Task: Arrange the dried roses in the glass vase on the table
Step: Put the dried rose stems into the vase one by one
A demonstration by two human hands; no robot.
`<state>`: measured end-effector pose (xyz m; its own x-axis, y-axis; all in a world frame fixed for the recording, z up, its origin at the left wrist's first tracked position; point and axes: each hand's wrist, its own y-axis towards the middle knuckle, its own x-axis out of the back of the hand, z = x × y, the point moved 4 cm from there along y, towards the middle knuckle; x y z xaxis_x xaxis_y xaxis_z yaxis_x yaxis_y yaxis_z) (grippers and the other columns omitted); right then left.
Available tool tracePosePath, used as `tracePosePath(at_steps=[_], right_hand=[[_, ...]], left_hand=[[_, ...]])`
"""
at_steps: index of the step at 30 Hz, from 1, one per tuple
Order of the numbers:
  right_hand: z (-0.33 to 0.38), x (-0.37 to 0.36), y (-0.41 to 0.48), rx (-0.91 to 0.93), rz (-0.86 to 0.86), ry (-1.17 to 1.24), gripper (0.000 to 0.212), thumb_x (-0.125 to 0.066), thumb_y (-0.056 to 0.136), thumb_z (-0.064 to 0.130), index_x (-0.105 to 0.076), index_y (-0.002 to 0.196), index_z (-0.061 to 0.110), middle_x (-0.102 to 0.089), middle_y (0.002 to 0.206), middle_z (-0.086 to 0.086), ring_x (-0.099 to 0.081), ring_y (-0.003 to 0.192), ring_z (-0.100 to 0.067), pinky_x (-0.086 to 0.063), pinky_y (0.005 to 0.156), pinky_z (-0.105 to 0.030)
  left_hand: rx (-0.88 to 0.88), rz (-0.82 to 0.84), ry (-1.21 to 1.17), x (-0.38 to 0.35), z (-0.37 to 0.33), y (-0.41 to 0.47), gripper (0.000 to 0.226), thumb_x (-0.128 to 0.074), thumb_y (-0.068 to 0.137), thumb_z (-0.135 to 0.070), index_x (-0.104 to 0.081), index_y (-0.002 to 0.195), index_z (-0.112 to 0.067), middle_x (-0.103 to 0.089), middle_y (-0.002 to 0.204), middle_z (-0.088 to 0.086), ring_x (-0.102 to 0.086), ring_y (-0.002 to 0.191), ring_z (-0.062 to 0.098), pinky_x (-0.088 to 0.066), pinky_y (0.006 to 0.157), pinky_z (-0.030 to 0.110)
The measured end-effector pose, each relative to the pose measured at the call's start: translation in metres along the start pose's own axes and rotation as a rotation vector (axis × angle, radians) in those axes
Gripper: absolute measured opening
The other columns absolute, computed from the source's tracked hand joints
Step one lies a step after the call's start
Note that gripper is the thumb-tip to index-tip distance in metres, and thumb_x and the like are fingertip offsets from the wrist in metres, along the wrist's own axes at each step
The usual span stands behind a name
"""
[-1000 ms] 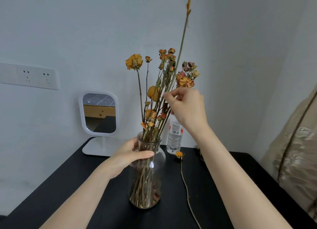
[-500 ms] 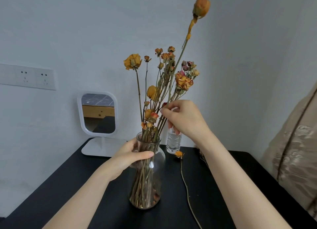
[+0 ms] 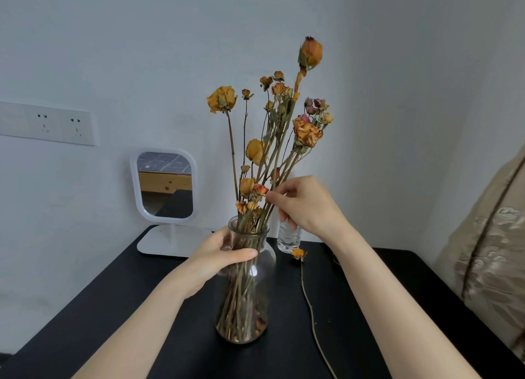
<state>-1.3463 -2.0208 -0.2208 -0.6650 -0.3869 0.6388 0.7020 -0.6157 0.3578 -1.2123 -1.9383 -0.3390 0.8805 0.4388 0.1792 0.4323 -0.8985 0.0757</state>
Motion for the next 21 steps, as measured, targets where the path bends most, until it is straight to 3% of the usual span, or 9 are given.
tracePosePath(at_steps=[3, 8, 14, 18, 21], right_hand=[[-0.001, -0.004, -0.001, -0.010, 0.030, 0.024, 0.018, -0.057, 0.091, 0.031, -0.063, 0.080, 0.018, -0.057, 0.049, 0.005, -0.043, 0.030, -0.003, -0.038, 0.043, -0.014], [0.008, 0.010, 0.005, 0.051, -0.139, 0.152, 0.019, -0.059, 0.091, 0.027, -0.064, 0.074, 0.019, -0.057, 0.049, 0.002, -0.041, 0.028, -0.004, -0.032, 0.034, -0.009], [-0.002, 0.001, 0.003, 0.003, -0.114, 0.086, 0.021, -0.059, 0.090, 0.033, -0.067, 0.079, 0.017, -0.057, 0.050, 0.003, -0.044, 0.032, -0.006, -0.036, 0.039, -0.013], [-0.005, 0.001, 0.004, -0.006, -0.129, 0.084, 0.023, -0.059, 0.090, 0.034, -0.067, 0.077, 0.017, -0.057, 0.049, 0.003, -0.043, 0.032, -0.006, -0.037, 0.041, -0.015], [-0.008, -0.001, 0.001, -0.005, -0.128, 0.085, 0.019, -0.060, 0.089, 0.034, -0.068, 0.082, 0.018, -0.057, 0.050, 0.004, -0.043, 0.030, -0.005, -0.036, 0.037, -0.011]], left_hand=[[-0.003, 0.003, -0.009, -0.001, -0.002, -0.002, 0.046, -0.074, 0.067, -0.038, -0.052, 0.107, -0.040, -0.063, 0.111, -0.013, -0.057, 0.105, 0.007, -0.045, 0.072, 0.023], [-0.010, 0.003, -0.007, -0.002, -0.005, -0.006, 0.051, -0.073, 0.056, -0.048, -0.053, 0.103, -0.044, -0.063, 0.107, -0.020, -0.057, 0.101, 0.003, -0.045, 0.069, 0.022], [0.006, -0.010, 0.023, -0.002, -0.006, -0.006, 0.044, -0.073, 0.066, -0.041, -0.052, 0.105, -0.041, -0.062, 0.111, -0.015, -0.056, 0.103, 0.007, -0.047, 0.072, 0.026], [0.004, -0.013, 0.010, -0.002, -0.007, -0.007, 0.058, -0.072, 0.054, -0.049, -0.052, 0.108, -0.039, -0.062, 0.111, -0.013, -0.056, 0.104, 0.008, -0.048, 0.072, 0.026], [-0.011, -0.012, -0.011, -0.003, -0.008, -0.008, 0.056, -0.073, 0.053, -0.049, -0.055, 0.105, -0.040, -0.065, 0.108, -0.016, -0.058, 0.102, 0.006, -0.047, 0.069, 0.025]])
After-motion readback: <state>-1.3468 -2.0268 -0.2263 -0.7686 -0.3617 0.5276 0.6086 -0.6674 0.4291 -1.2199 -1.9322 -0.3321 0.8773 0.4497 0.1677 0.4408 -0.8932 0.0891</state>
